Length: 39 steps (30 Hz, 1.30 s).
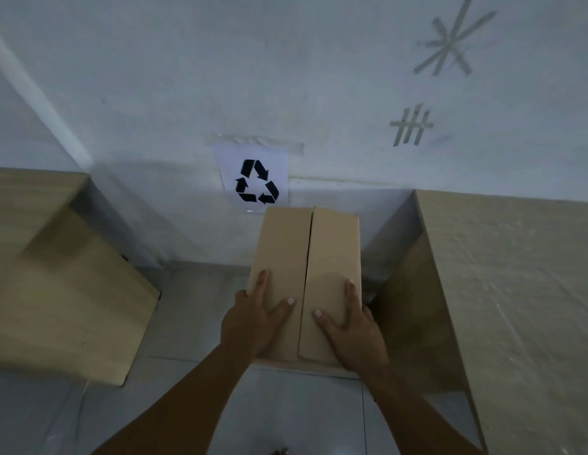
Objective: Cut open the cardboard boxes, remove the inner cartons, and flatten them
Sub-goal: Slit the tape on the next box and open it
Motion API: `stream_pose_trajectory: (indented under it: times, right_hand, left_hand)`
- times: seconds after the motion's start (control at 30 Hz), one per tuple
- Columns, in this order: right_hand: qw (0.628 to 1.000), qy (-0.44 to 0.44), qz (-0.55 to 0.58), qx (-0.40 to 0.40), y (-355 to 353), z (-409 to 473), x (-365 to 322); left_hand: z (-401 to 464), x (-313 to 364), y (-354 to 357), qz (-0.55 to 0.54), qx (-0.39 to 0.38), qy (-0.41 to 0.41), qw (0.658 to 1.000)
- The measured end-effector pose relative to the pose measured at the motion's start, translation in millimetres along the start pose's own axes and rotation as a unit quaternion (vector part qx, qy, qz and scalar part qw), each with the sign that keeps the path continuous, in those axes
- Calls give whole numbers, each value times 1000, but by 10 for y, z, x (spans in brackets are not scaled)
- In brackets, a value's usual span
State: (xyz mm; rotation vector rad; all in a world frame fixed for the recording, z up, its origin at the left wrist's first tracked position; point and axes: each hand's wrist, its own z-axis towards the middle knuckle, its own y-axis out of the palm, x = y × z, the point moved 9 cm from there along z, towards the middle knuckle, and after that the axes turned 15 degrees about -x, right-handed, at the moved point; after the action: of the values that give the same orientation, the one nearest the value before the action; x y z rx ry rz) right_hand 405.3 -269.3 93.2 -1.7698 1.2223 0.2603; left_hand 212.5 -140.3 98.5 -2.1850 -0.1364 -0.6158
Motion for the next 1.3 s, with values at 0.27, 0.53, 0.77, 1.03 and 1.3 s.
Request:
stream_pose_trajectory:
  times: [0.27, 0.53, 0.77, 1.03, 1.3]
  right_hand:
    - [999, -35, -15, -10, 440, -801, -327]
    - [995, -82, -47, -40, 1145, -1475, -629]
    - [987, -125, -76, -66, 1835, -1907, -1141]
    - [968, -188, -117, -115, 2959, -1973, -2147]
    - [960, -218, -117, -131, 4157, -2058, -3324]
  left_hand:
    - [-981, -505, -151, -22, 21, -18, 999]
    - [-1954, -1321, -112, -60, 56, -61, 995]
    - [-2700, -2149, -271, -83, 100, -103, 986]
    - [-3270, -3434, -796, -132, 168, -161, 964]
    - [-3620, -4799, -1662, -135, 200, -194, 951]
